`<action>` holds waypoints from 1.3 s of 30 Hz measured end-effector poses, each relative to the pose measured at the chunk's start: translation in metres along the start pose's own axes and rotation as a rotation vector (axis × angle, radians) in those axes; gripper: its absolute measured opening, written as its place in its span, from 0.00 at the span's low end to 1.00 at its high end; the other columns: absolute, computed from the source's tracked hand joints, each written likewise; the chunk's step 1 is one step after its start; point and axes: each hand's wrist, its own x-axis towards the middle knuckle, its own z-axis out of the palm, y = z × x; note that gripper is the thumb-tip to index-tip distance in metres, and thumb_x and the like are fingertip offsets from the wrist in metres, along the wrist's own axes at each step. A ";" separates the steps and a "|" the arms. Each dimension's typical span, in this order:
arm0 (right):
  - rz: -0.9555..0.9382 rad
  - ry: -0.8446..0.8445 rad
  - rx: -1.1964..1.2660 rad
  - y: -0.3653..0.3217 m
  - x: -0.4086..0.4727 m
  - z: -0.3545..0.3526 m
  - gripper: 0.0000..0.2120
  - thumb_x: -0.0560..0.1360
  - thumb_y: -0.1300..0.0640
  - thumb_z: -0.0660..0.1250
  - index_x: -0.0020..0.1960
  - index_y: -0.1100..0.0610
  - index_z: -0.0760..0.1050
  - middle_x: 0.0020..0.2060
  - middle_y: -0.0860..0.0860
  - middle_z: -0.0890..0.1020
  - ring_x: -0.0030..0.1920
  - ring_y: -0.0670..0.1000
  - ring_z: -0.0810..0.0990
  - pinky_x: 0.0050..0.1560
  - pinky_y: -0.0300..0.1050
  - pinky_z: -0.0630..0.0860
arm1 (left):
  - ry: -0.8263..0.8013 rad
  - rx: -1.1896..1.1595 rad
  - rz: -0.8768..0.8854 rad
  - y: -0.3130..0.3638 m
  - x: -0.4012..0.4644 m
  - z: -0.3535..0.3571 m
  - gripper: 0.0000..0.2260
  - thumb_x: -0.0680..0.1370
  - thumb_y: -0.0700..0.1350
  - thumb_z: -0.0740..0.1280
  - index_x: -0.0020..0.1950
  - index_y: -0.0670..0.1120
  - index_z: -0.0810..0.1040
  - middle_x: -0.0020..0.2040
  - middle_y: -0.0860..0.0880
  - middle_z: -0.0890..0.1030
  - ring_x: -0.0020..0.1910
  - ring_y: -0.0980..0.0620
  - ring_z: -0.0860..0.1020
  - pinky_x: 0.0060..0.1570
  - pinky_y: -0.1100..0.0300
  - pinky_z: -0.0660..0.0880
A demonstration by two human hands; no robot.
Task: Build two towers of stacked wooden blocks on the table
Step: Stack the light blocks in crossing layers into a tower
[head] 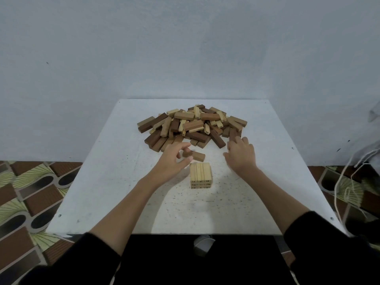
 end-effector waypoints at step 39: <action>0.039 0.031 0.385 -0.049 0.070 -0.002 0.07 0.78 0.63 0.58 0.54 0.63 0.72 0.56 0.56 0.72 0.58 0.54 0.69 0.47 0.43 0.70 | 0.273 0.573 -0.148 -0.005 0.092 -0.013 0.06 0.77 0.45 0.66 0.48 0.43 0.79 0.52 0.47 0.78 0.52 0.49 0.75 0.41 0.58 0.72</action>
